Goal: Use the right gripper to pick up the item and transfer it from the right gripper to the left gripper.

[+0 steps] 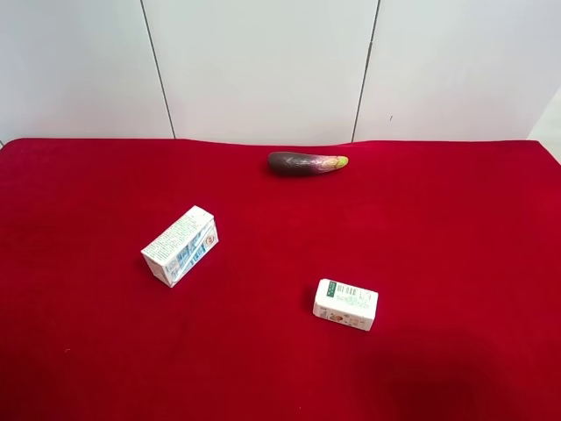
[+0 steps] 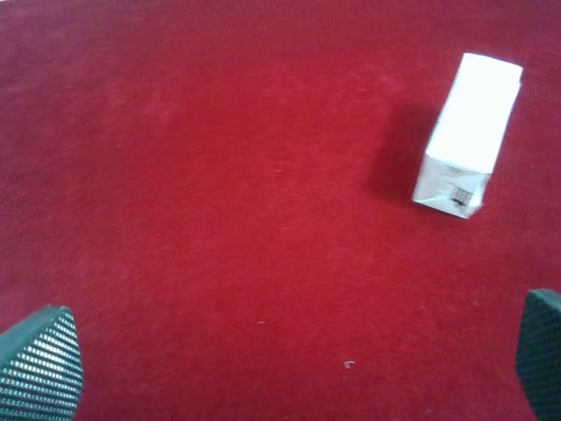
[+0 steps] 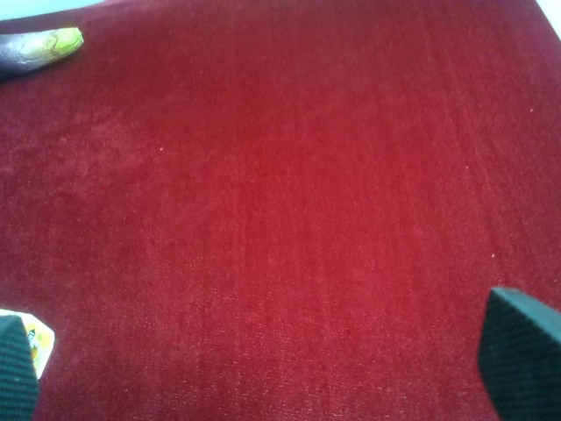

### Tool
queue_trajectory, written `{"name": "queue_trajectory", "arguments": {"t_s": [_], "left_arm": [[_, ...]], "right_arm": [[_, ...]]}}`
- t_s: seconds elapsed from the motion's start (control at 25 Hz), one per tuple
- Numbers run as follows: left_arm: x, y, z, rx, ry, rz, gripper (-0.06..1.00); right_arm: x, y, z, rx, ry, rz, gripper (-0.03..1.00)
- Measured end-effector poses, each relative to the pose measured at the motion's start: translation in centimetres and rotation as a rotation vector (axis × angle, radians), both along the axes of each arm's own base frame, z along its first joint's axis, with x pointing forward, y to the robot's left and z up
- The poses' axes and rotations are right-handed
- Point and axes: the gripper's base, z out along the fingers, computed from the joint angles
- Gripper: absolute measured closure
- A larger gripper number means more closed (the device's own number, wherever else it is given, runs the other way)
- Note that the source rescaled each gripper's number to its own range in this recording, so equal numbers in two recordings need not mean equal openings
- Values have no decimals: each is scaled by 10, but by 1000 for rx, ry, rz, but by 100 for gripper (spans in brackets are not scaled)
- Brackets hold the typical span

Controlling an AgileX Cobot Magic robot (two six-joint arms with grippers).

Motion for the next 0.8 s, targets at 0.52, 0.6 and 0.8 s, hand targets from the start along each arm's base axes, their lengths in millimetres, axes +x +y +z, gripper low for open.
{"name": "queue_trajectory", "arguments": {"t_s": [0.52, 0.6, 0.8], "left_arm": [[0, 0, 0, -2, -2, 42, -5], [0, 0, 0, -2, -2, 42, -5], [0, 0, 0, -2, -2, 42, -5]], "right_arm": [[0, 0, 0, 0, 0, 0, -3], [0, 0, 0, 0, 0, 0, -3], [0, 0, 0, 0, 0, 0, -3]]}}
